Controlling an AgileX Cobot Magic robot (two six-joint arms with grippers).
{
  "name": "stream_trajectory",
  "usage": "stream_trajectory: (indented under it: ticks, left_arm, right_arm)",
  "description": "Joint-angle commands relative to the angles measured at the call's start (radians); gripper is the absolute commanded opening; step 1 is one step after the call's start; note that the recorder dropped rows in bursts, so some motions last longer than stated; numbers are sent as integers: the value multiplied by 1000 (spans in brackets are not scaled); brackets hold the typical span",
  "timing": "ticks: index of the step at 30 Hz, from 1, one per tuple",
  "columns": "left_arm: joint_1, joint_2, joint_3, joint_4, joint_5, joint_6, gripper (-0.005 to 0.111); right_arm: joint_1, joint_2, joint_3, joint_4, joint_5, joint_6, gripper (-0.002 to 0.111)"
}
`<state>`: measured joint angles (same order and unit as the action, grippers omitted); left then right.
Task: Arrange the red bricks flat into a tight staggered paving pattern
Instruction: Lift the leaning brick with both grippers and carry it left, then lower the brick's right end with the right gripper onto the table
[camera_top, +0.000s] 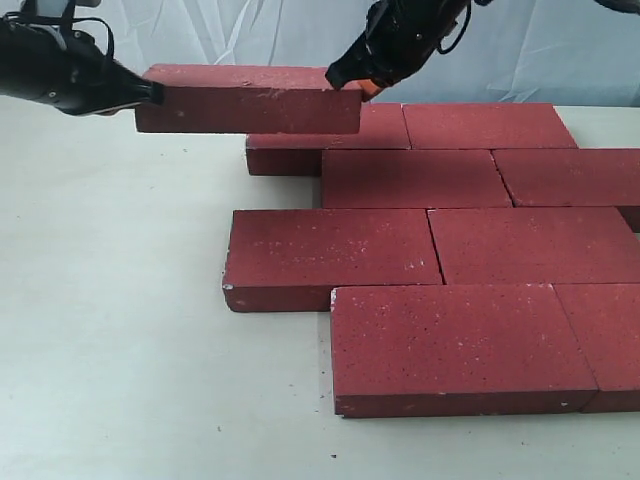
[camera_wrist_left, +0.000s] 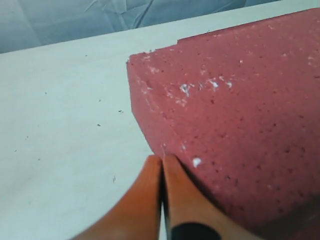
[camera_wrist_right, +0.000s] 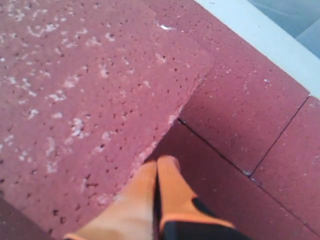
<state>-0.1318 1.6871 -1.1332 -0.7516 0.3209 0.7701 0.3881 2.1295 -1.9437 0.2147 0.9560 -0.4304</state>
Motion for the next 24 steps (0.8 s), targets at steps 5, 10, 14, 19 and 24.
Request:
stream_trajectory:
  ticks: [5, 10, 14, 19, 24]
  left_arm:
    - [73, -69, 154, -15, -8, -31, 0]
    - [129, -69, 233, -15, -125, -33, 0]
    - [140, -67, 258, -12, -199, -33, 0]
    - [140, -13, 258, 16, -252, -33, 0]
    - [140, 47, 258, 16, -321, -33, 0]
  right_arm:
    - [133, -134, 346, 72, -284, -25, -1]
    - [262, -91, 356, 75, -424, -23, -1]
    - [274, -29, 356, 73, -530, -20, -1]
    - [274, 26, 354, 71, -628, -20, -1]
    - [274, 45, 354, 53, -669, -20, -1]
